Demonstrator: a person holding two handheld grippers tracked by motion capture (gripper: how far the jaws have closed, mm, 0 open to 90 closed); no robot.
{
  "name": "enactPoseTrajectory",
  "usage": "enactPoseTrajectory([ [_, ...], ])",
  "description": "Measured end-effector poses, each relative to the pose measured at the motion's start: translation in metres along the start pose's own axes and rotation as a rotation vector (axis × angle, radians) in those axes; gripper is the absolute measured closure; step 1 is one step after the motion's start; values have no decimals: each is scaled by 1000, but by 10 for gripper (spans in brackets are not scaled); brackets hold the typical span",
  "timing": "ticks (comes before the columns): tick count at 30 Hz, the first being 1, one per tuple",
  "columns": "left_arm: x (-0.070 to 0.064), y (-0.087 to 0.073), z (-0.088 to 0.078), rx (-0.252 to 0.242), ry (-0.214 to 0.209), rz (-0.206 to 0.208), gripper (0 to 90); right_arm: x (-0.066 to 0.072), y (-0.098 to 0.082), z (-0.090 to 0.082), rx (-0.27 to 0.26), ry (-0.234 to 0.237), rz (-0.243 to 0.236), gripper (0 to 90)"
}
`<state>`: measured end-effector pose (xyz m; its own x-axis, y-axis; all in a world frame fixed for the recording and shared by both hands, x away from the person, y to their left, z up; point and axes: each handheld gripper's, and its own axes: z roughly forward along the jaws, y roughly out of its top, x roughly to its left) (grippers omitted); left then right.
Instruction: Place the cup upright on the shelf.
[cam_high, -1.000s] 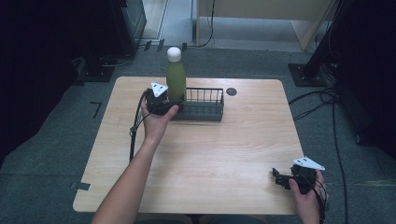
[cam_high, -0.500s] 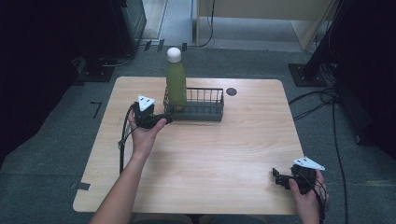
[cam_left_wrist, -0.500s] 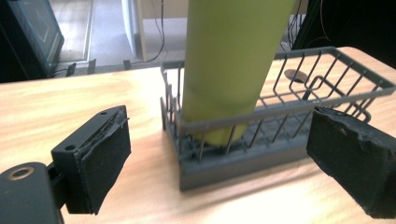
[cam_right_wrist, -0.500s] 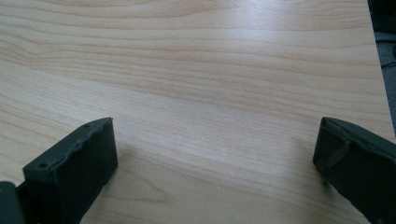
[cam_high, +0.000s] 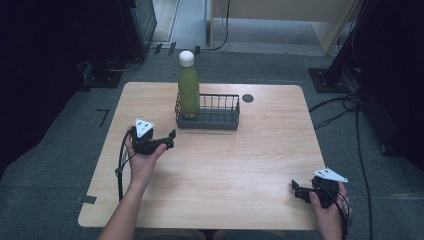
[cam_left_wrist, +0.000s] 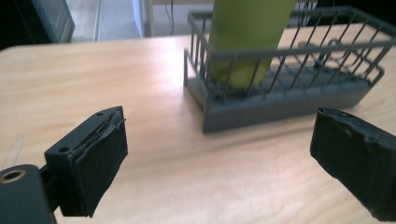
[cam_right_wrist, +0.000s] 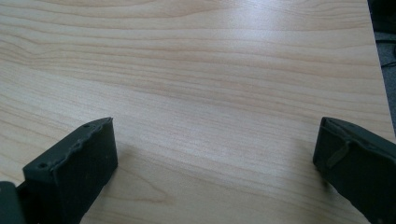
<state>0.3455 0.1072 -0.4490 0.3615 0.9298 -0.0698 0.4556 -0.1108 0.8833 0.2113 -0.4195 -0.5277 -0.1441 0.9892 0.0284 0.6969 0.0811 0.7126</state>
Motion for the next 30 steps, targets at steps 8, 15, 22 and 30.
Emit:
enactPoseTrajectory([
  [8, 9, -30, -12, 46, 22, -14, 45, 0, 0, 0, 0, 0, -2, 0],
  [15, 19, -54, -23, 101, 54, -17, 42, 0, 0, 0, 0, 0, -2, 0],
  [22, 29, -76, -34, 171, 101, -15, 42, 0, 0, 0, 0, 0, -2, 0],
  [30, 38, -94, -47, 271, 168, 25, 42, 0, 0, 0, 0, -1, -1, 0],
])
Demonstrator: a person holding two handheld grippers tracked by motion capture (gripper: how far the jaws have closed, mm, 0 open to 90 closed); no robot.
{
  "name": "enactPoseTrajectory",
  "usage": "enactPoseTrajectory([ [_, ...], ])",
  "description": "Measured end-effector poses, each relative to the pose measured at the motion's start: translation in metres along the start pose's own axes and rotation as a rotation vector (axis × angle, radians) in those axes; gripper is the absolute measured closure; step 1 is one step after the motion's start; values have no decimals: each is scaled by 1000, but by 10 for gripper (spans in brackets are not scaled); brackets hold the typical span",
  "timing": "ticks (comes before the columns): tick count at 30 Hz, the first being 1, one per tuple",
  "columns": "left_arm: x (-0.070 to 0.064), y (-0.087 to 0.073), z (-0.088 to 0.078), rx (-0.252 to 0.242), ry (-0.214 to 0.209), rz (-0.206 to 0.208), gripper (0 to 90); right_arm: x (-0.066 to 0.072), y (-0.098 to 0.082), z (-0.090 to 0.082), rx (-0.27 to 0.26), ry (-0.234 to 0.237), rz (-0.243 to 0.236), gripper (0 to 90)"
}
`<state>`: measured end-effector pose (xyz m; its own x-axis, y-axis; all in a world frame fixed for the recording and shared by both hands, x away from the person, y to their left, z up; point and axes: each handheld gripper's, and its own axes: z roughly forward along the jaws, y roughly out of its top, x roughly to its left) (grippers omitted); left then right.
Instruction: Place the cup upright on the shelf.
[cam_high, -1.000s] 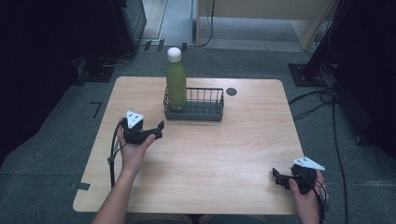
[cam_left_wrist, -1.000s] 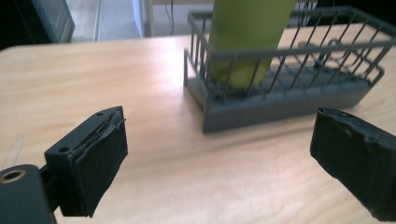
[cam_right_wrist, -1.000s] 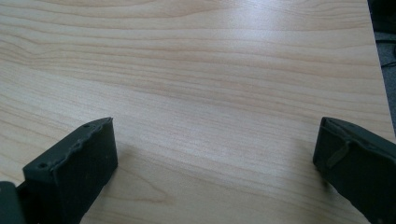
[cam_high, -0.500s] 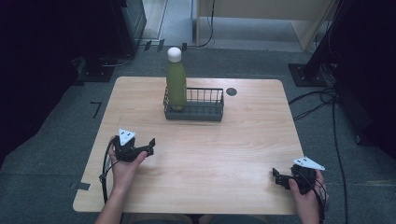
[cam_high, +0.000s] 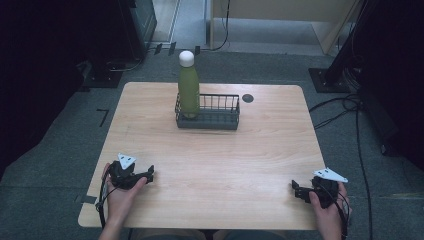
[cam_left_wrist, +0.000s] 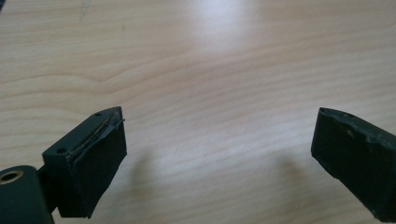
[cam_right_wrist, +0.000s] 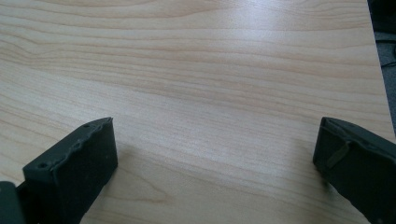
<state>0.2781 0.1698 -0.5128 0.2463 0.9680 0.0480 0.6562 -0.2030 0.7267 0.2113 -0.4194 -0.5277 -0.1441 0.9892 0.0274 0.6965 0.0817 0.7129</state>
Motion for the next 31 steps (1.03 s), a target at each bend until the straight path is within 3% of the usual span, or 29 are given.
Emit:
enactPoseTrajectory([
  [4, 5, -9, -4, 38, 21, 15, 42, 0, 0, 0, 0, 0, 0, 0],
  [8, 13, -16, -10, 48, 17, -11, 38, 0, 0, 0, 0, 0, 1, 0],
  [12, 20, -22, -14, 48, -7, -42, 27, 0, 0, 0, 0, 0, 0, 0],
  [16, 25, -28, -20, 49, -30, -16, 28, 0, 0, 0, 0, 0, 0, 0],
  [19, 29, -36, -28, 49, -16, -31, 29, 0, 0, 0, -1, 0, -2, 0],
  [31, 27, -36, -28, 51, 21, -70, 28, 0, 0, 0, 0, -1, -2, 0],
])
